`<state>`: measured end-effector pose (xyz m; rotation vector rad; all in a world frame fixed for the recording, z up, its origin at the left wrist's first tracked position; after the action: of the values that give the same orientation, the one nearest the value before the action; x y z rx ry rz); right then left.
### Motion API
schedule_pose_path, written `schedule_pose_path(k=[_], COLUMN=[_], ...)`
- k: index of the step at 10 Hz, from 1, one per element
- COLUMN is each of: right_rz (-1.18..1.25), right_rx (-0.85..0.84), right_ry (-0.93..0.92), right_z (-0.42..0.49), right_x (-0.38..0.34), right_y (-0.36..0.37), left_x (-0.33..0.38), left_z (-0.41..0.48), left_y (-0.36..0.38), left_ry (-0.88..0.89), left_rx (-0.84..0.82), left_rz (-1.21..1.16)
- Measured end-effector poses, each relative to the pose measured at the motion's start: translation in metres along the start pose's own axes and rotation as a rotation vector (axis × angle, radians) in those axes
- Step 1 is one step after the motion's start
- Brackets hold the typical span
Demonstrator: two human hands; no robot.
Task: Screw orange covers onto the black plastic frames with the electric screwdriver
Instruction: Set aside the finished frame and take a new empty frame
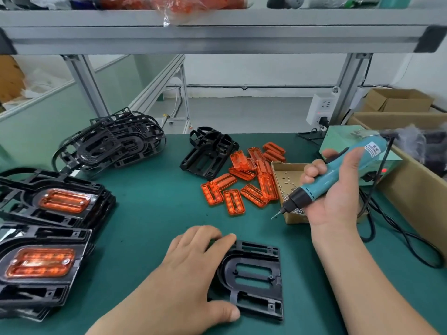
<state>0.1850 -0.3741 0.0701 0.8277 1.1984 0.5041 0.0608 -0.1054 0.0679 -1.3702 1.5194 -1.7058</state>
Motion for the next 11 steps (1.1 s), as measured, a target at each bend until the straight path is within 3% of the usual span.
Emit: schedule_pose_path(k=[2,3,6,10,11], right_rz=[-0.009,-0.014,-0.040,-0.057,-0.051], right_rx=[0.017,0.030,0.014,-0.006,-0.001], right_ry=[-0.003,-0.003,0.010,0.020,0.030], right_z=[0.001,0.001,0.000,-0.002,-0.003], right_x=[0.002,0.001,0.005,0.007,0.007], right_y=[0.001,0.002,0.002,0.004,0.006], left_x=[-0.003,-0.005,-0.025,-0.032,-0.033], left_z=[-0.005,0.030,0.146,0.141,0.137], left_y=[-0.014,-0.030,-0.031,-0.022,-0.021], left_ry=[0.116,0.043,-0.161,-0.149,-0.093], left_rx=[0.034,0.084,0.049,0.150,0.227], left_rz=[0.074,-0.054,0.164,-0.039,-0.199])
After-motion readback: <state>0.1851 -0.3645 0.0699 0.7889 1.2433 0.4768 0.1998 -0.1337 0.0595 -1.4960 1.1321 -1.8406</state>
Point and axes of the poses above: each hand's wrist, its own z-axis towards the middle knuckle, its own y-axis out of the palm, x = y × z, the point moved 1 cm from there along z, towards the middle knuckle, and after that the axes turned 4 degrees about -x, right-handed, at the moved point
